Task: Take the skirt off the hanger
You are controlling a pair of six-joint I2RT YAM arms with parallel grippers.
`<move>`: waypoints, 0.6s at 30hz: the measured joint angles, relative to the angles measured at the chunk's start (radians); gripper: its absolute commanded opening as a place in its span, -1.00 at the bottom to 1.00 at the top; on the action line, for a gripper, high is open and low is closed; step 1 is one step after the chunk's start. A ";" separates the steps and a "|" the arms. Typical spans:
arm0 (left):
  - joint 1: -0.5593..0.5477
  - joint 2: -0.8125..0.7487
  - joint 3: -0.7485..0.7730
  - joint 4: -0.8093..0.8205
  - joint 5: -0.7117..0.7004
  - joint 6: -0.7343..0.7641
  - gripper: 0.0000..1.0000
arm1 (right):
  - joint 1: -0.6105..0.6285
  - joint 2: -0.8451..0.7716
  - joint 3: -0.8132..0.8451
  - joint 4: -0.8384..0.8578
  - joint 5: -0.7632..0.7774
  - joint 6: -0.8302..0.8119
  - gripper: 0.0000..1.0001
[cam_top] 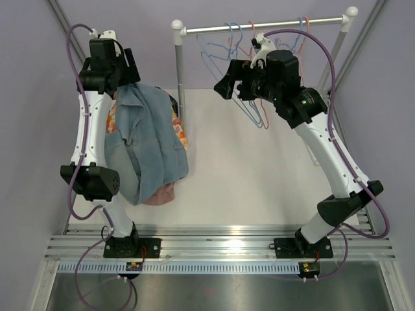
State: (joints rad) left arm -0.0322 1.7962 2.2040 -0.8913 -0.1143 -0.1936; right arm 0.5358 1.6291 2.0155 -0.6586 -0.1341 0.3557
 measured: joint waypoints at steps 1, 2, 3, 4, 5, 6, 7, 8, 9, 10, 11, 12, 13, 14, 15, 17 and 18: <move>0.002 0.022 -0.001 0.005 0.000 -0.004 0.97 | 0.000 -0.014 -0.014 0.002 -0.003 -0.004 0.99; 0.004 0.042 -0.002 0.009 0.000 -0.004 0.98 | 0.000 -0.027 -0.023 0.003 -0.008 -0.006 0.99; 0.005 0.063 -0.002 0.011 0.001 -0.008 0.98 | 0.000 -0.038 -0.030 0.005 -0.011 -0.005 0.99; 0.005 0.082 -0.001 0.010 -0.004 -0.011 0.98 | 0.000 -0.048 -0.036 0.005 -0.015 -0.004 0.99; 0.006 0.100 0.003 0.006 -0.010 -0.013 0.98 | 0.000 -0.059 -0.042 0.005 -0.018 -0.003 0.99; 0.006 0.116 0.011 -0.003 -0.019 -0.014 0.98 | 0.000 -0.071 -0.048 0.007 -0.021 -0.003 0.99; 0.006 0.126 0.015 -0.010 -0.028 -0.014 0.98 | 0.000 -0.084 -0.055 0.008 -0.027 -0.003 0.99; 0.006 0.129 0.015 -0.016 -0.036 -0.016 0.98 | 0.000 -0.095 -0.059 0.008 -0.036 -0.003 0.99; 0.006 0.129 0.015 -0.025 -0.044 -0.018 0.98 | 0.000 -0.106 -0.063 0.010 -0.045 -0.003 0.99; 0.006 0.119 0.015 -0.029 -0.048 -0.020 0.98 | 0.000 -0.117 -0.068 0.013 -0.054 -0.003 0.99; 0.006 0.105 0.014 -0.034 -0.051 -0.022 0.98 | 0.000 -0.127 -0.072 0.014 -0.068 -0.003 0.99; 0.006 0.086 0.011 -0.035 -0.052 -0.024 0.98 | 0.000 -0.140 -0.079 0.019 -0.078 -0.004 0.99; 0.006 0.055 -0.002 -0.031 -0.053 -0.024 0.98 | 0.000 -0.153 -0.087 0.025 -0.092 -0.004 0.99; 0.006 0.006 -0.031 -0.017 -0.051 -0.024 0.98 | 0.000 -0.164 -0.095 0.028 -0.100 -0.006 0.99; 0.006 -0.052 -0.074 -0.003 -0.051 -0.020 0.98 | 0.000 -0.176 -0.102 0.032 -0.111 -0.010 0.99; 0.001 -0.204 -0.176 0.040 -0.051 -0.007 0.98 | 0.000 -0.200 -0.123 0.040 -0.126 -0.016 0.99; 0.000 -0.268 -0.214 0.053 -0.052 -0.003 0.98 | 0.000 -0.217 -0.143 0.048 -0.133 -0.019 0.99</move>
State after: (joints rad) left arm -0.0326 1.5280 1.9896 -0.8379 -0.1661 -0.1967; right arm 0.5358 1.4117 1.8729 -0.6109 -0.2672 0.3367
